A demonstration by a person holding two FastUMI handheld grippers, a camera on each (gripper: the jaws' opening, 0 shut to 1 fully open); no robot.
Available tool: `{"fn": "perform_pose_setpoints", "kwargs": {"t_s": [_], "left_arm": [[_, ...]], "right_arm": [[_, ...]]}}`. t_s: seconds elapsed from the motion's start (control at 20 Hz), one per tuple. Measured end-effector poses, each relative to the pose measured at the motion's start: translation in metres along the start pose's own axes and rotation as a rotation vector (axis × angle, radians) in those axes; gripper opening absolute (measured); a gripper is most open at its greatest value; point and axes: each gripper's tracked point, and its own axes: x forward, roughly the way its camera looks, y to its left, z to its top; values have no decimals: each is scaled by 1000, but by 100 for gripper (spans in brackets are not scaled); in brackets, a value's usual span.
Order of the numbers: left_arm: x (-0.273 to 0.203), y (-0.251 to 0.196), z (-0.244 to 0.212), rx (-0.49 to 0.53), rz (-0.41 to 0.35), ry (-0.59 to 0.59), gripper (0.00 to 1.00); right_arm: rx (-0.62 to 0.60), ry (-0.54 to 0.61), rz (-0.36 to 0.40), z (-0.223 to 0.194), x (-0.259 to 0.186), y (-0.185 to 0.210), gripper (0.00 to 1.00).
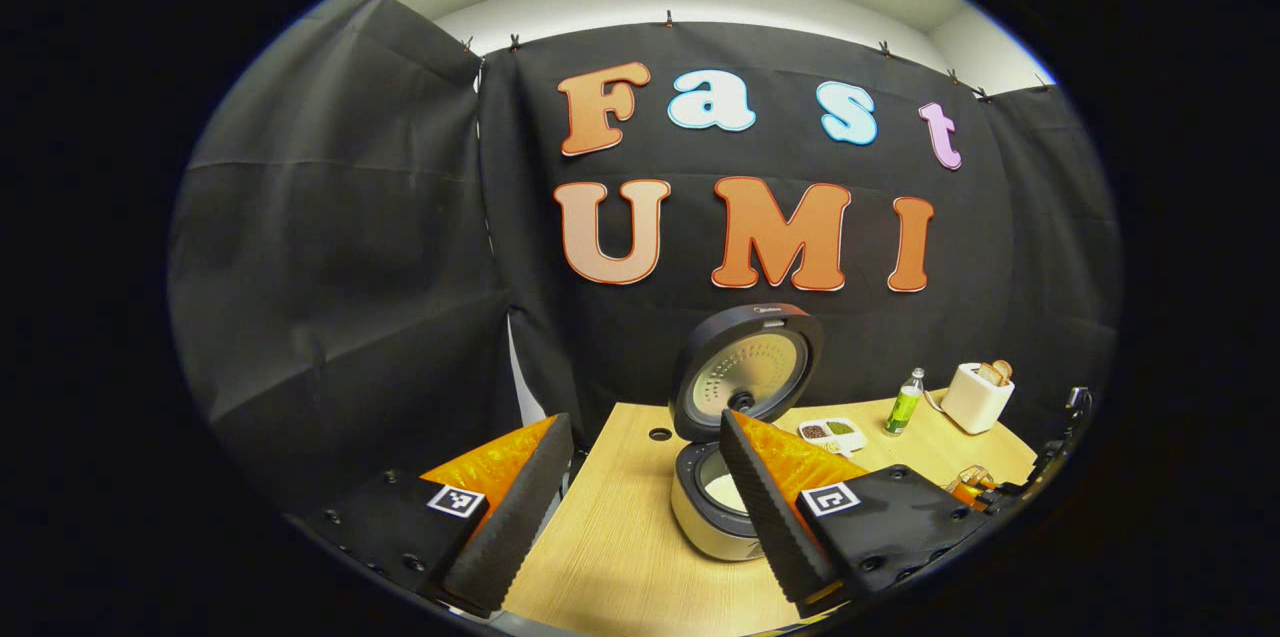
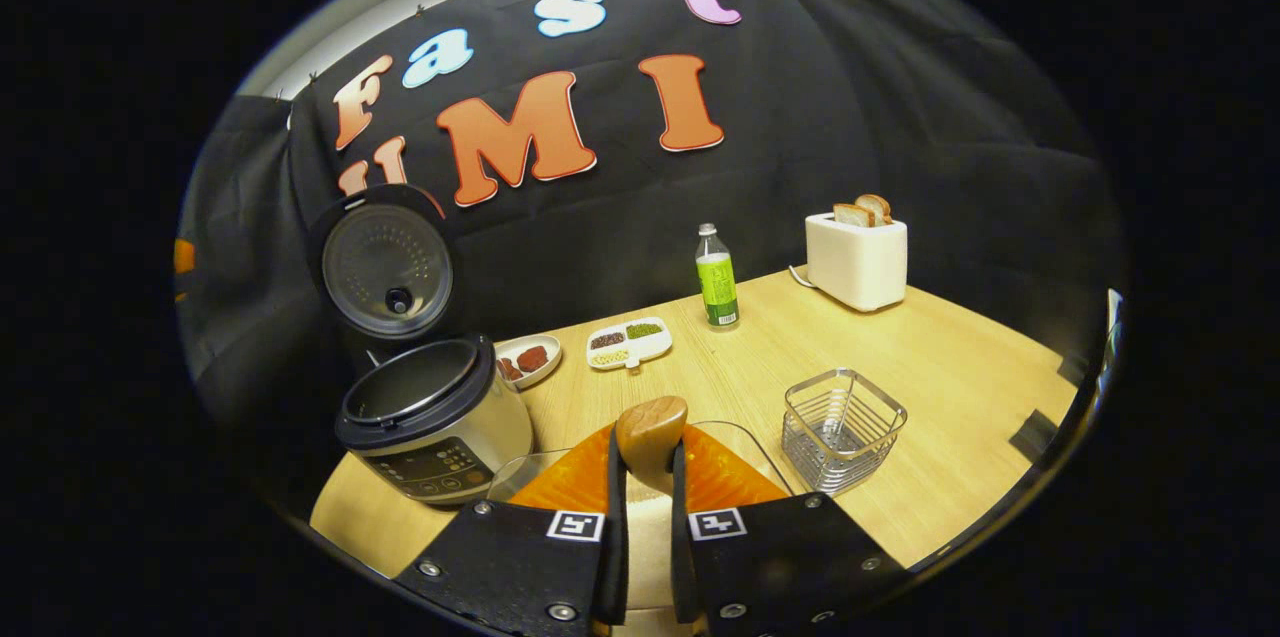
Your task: Close the left gripper, press the button to open the rice cooker; take a wooden spoon from the chopstick holder with the right hand, scoop a spoonful of rice and pour it into the rice cooker, then put the wooden spoon back into the chopstick holder.
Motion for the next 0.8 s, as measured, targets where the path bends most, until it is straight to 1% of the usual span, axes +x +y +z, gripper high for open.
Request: {"fn": "perform_pose_setpoints", "kwargs": {"t_s": [0.1,0.2,0.35,0.4,0.45,0.55,0.65,0.7,0.8], "left_arm": [[1,2,-4,-4,-2,10,97],[2,5,-4,-2,0,12,99],[4,9,-5,-2,1,9,97],[5,11,-5,-3,2,10,99],[5,12,-7,-6,3,11,97],[7,14,-8,-14,2,19,97],[8,14,-11,-22,-3,24,97],[10,15,-13,-24,-5,26,97],[10,11,-13,-19,-15,29,97]], "right_arm": [[74,22,34,-6,1,14,17],[114,37,67,-10,-1,32,17],[173,67,122,-22,-6,60,17],[211,78,133,-24,-6,67,17],[229,84,137,-25,-6,71,17],[238,83,131,-24,-4,69,17],[306,97,114,-23,-1,59,17],[372,116,101,-24,0,52,17],[547,166,55,-26,3,34,17]]}}
